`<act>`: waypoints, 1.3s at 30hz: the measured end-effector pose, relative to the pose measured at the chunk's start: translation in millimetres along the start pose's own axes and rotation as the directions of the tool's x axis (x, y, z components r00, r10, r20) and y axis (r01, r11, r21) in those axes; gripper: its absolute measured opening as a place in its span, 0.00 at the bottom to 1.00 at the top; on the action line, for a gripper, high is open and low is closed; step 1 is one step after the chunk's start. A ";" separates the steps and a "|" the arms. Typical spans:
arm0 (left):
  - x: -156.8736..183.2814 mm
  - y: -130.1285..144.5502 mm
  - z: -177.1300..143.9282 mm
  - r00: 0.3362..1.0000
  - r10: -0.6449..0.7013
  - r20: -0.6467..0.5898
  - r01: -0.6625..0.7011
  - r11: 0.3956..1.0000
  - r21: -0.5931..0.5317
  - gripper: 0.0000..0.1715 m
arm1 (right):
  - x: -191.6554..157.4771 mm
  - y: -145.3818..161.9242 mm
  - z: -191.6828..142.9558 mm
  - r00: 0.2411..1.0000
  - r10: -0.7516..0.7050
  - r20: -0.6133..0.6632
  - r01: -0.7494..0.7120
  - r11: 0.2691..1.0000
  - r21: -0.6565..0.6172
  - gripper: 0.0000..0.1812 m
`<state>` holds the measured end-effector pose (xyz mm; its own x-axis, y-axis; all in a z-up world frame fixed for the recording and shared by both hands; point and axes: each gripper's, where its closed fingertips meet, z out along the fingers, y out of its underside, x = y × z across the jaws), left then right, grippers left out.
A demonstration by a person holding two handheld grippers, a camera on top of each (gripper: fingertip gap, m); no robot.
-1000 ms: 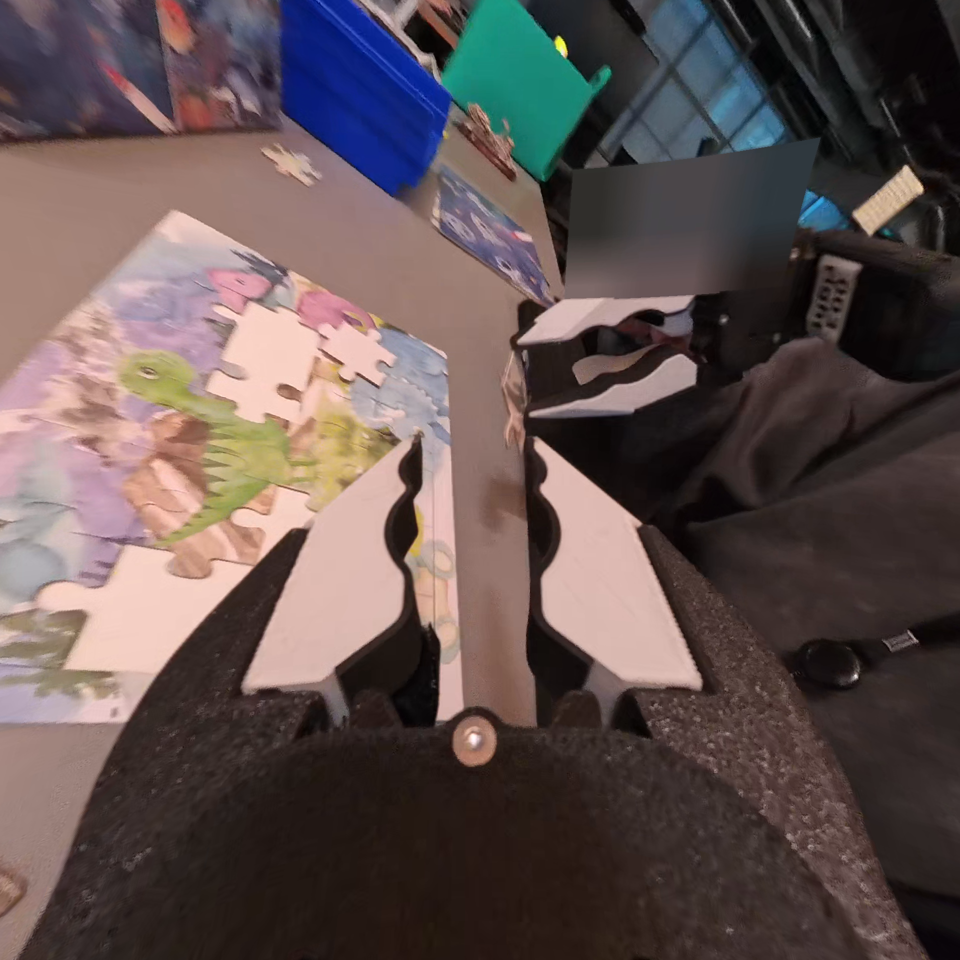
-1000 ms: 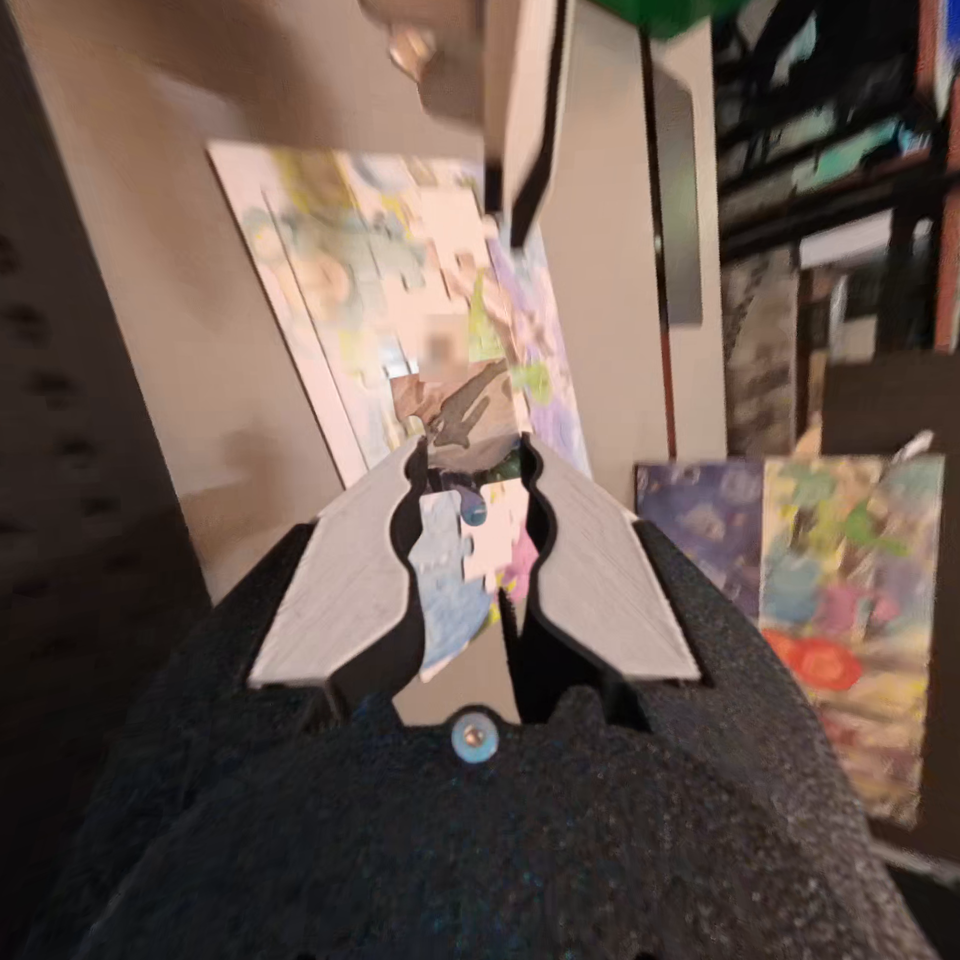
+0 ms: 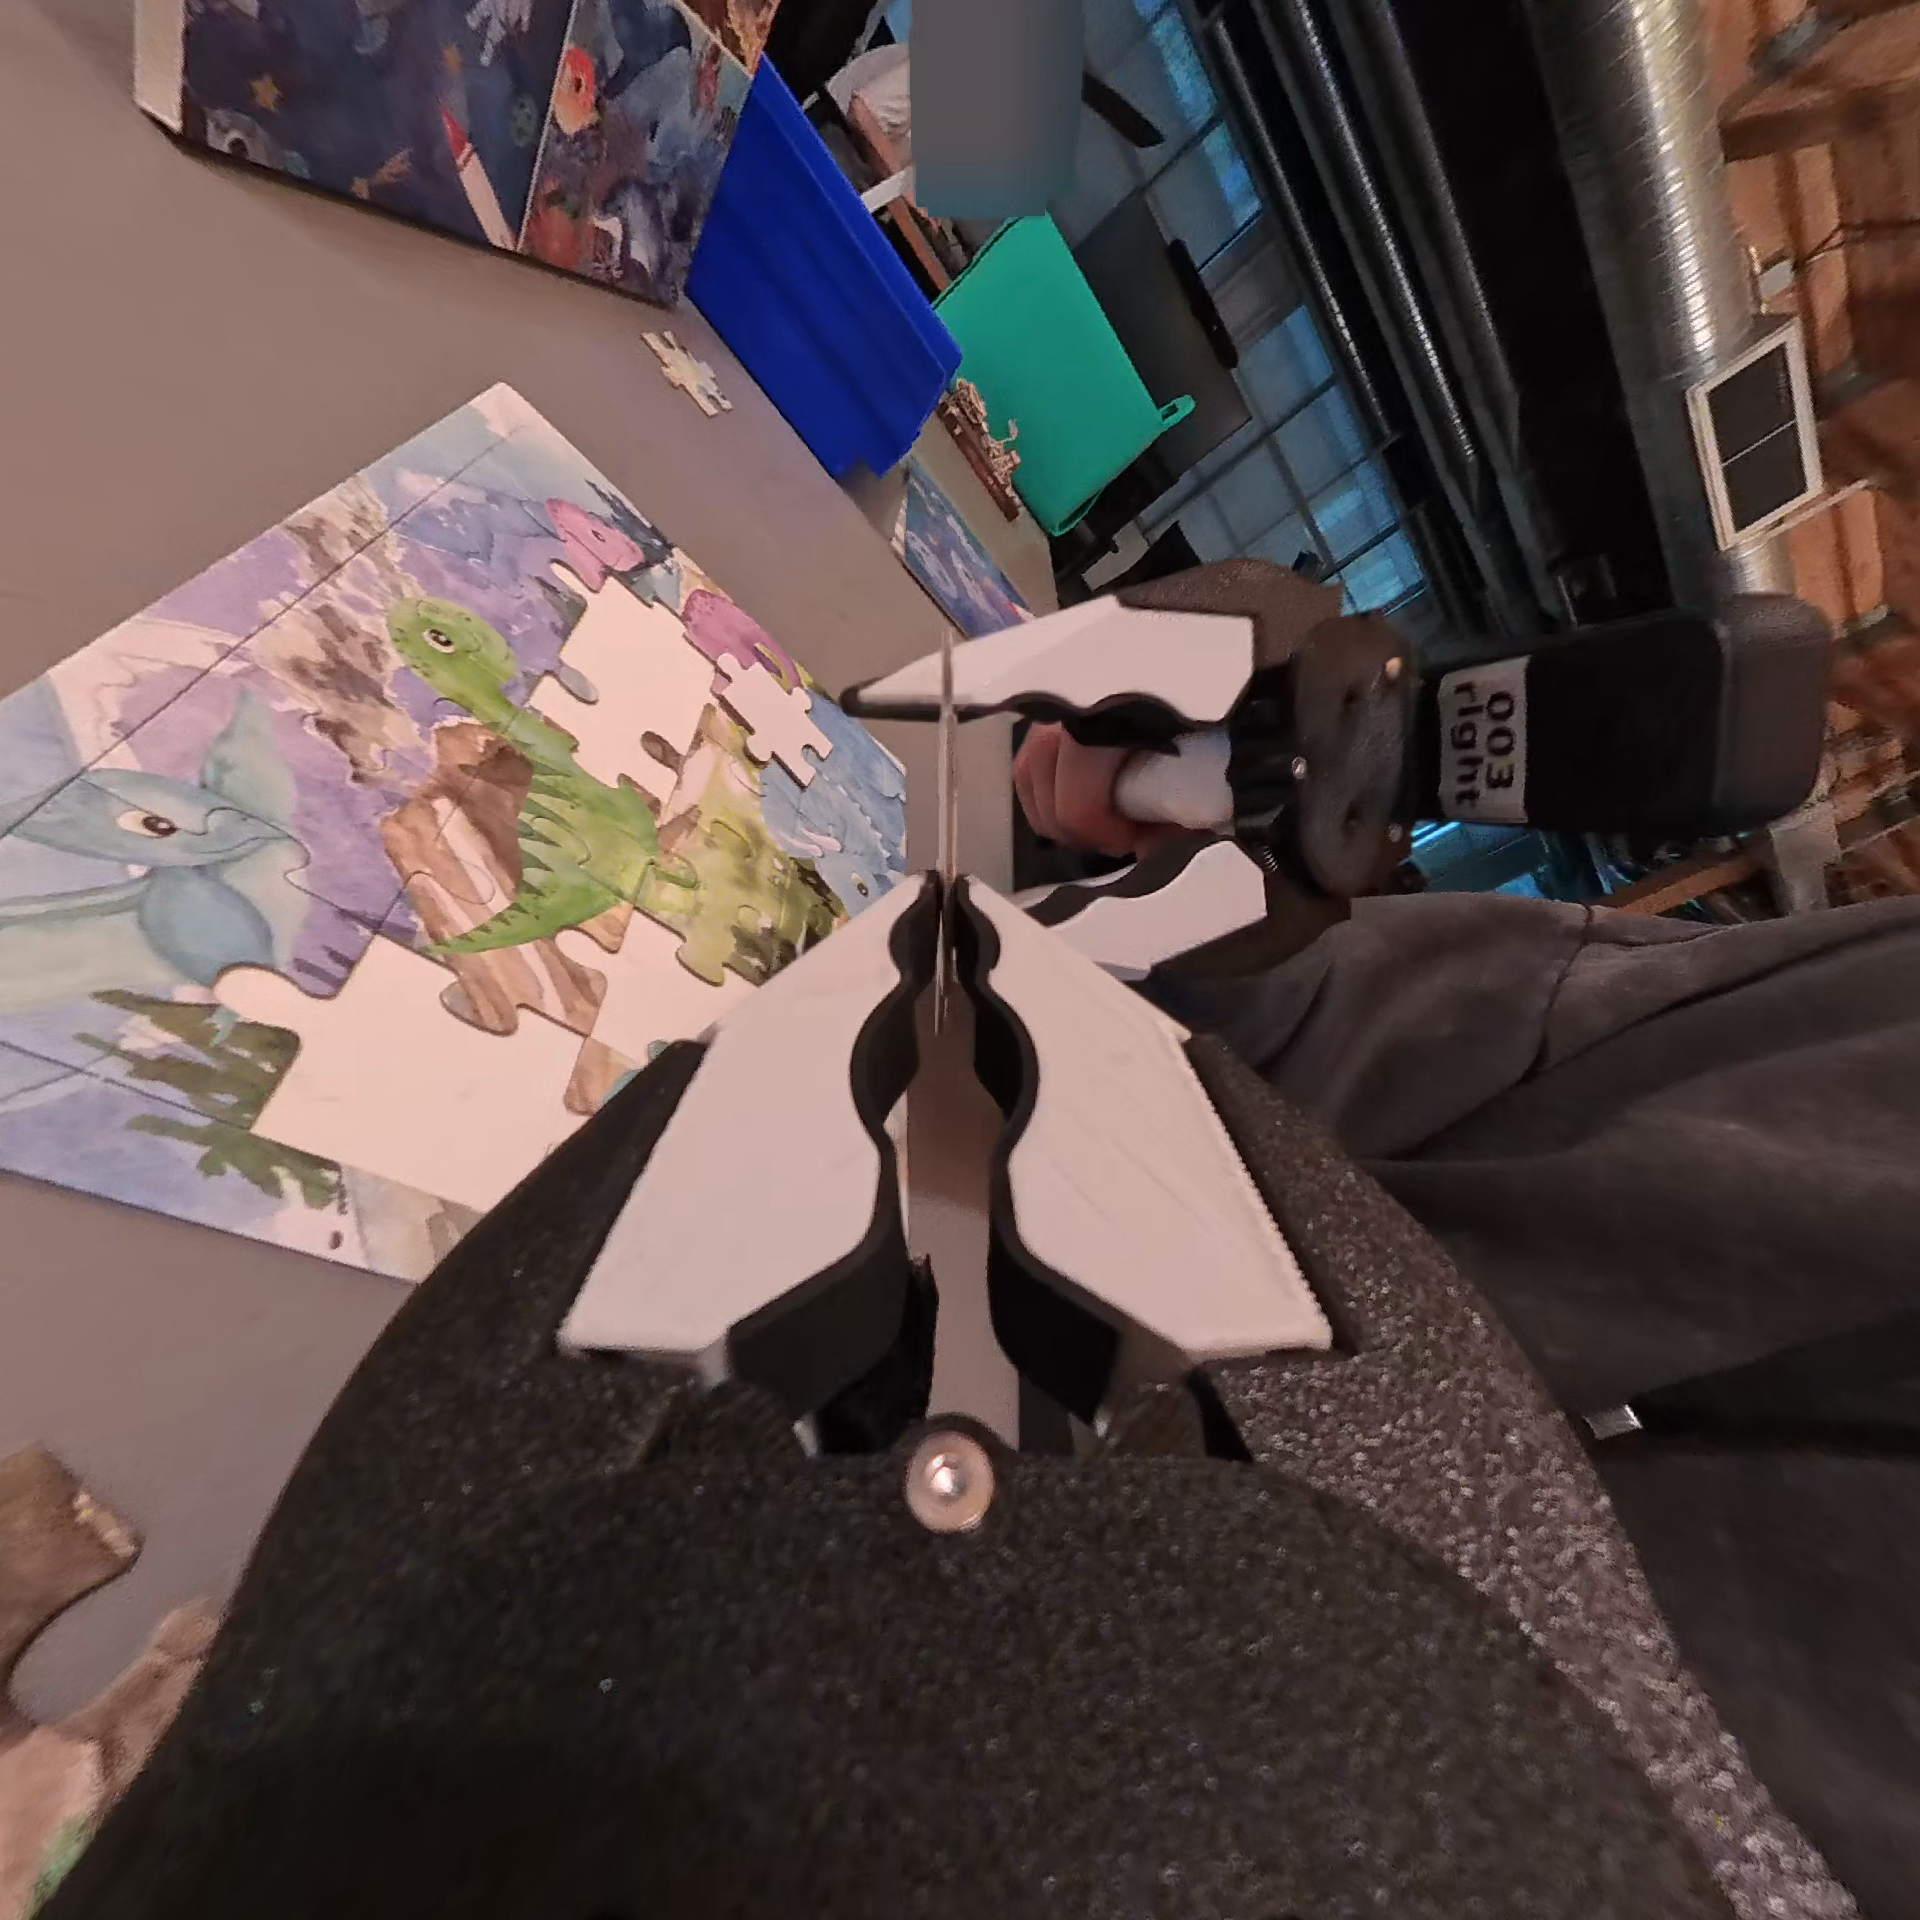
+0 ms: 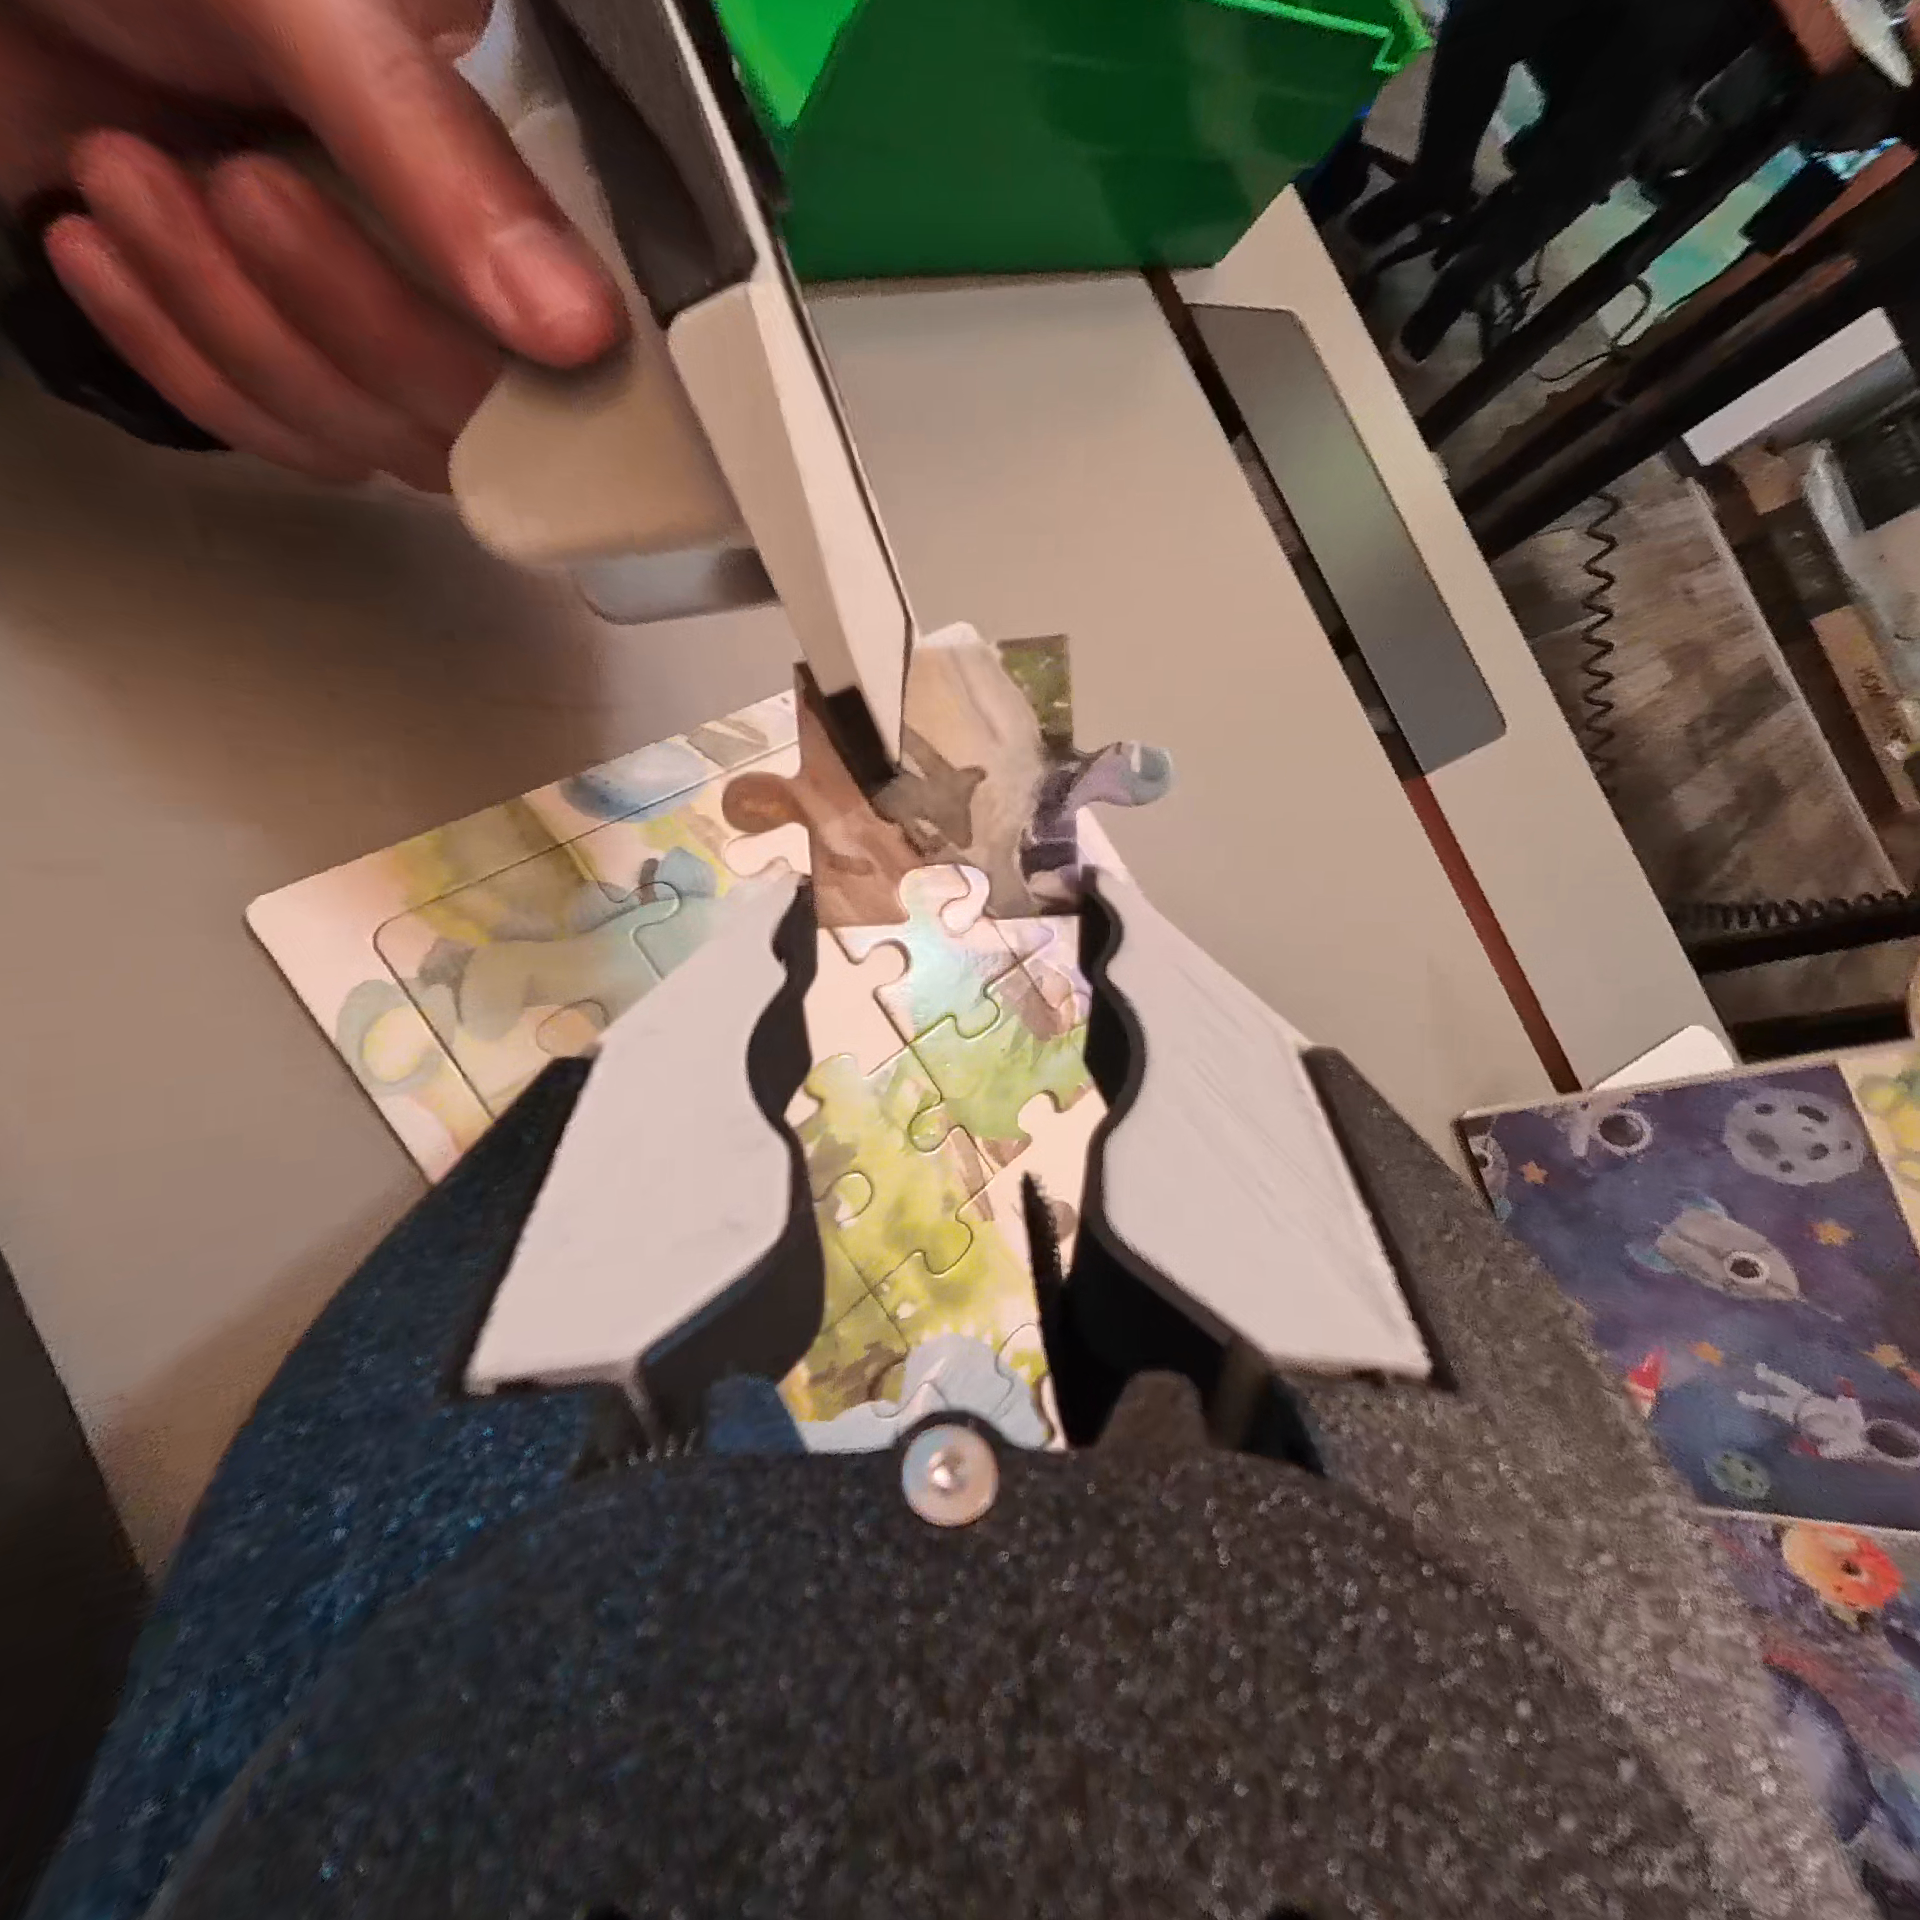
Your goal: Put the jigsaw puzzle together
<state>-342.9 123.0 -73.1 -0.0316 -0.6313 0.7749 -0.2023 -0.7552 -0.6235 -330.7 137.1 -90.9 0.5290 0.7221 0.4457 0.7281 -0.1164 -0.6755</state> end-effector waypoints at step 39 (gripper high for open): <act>-80.6 29.4 -33.3 0.780 0.479 0.402 -0.315 0.856 -0.410 0.05 | -26.8 16.7 74.4 0.807 0.061 0.587 0.049 0.984 -0.171 0.04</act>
<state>-378.9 157.6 -150.4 0.2716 -0.9254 0.2643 -0.5642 -0.3756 -0.7352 -365.1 166.5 -157.9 0.2154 0.9762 -0.0268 0.8171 -0.1952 -0.5425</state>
